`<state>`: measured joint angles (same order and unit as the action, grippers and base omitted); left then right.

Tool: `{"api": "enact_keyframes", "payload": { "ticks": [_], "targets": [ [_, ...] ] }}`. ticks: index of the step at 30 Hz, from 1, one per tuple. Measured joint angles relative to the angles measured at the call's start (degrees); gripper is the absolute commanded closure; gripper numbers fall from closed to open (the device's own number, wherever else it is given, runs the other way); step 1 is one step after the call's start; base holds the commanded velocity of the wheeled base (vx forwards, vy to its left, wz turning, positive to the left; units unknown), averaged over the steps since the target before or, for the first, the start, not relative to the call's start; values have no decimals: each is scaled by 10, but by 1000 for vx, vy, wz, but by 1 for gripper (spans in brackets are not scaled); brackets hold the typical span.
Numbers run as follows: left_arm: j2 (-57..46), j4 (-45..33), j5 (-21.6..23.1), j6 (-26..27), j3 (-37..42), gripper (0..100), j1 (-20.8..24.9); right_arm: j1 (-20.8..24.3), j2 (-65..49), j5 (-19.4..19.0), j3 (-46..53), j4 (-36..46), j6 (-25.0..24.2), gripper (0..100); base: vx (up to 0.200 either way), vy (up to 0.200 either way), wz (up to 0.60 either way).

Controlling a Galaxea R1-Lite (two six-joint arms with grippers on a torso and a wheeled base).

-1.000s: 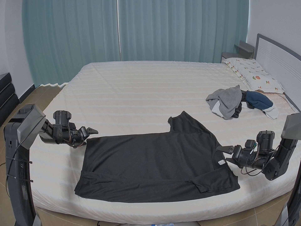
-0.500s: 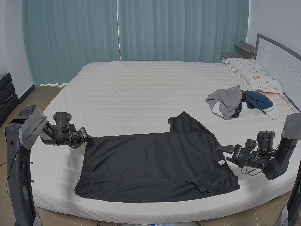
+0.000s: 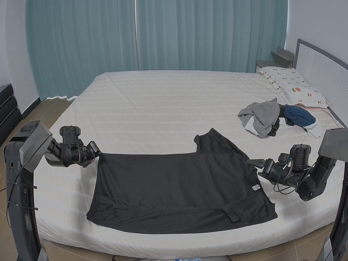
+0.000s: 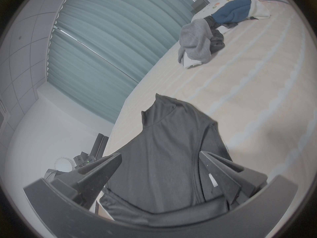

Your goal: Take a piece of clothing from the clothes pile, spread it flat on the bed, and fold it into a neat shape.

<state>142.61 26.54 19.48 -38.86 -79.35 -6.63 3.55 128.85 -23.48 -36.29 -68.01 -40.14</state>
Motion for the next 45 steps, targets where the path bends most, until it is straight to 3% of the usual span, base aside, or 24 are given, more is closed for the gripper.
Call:
{"api": "enact_keyframes", "payload": {
  "ticks": [8, 20, 26, 27, 45],
  "targets": [
    [-8, 3, -1, -5, 13, 100, -3, 3, 49, 15, -141, 82, 17, 0, 0, 0, 0],
    [-10, 5, -1, -7, 21, 100, -3, -5, 152, 52, -369, 216, 133, 0, 0, 0, 0],
    [-10, 5, -1, -7, 22, 100, -4, 4, 200, 69, -457, 258, 154, 0, 0, 0, 0],
    [-10, 5, -2, -7, 22, 100, -4, 5, 207, 70, -467, 262, 155, 100, 0, 0, 0],
    [-10, 5, -2, -4, 19, 100, -3, 5, 248, 73, -525, 279, 151, 100, 0, 0, 0]
  ]
}}
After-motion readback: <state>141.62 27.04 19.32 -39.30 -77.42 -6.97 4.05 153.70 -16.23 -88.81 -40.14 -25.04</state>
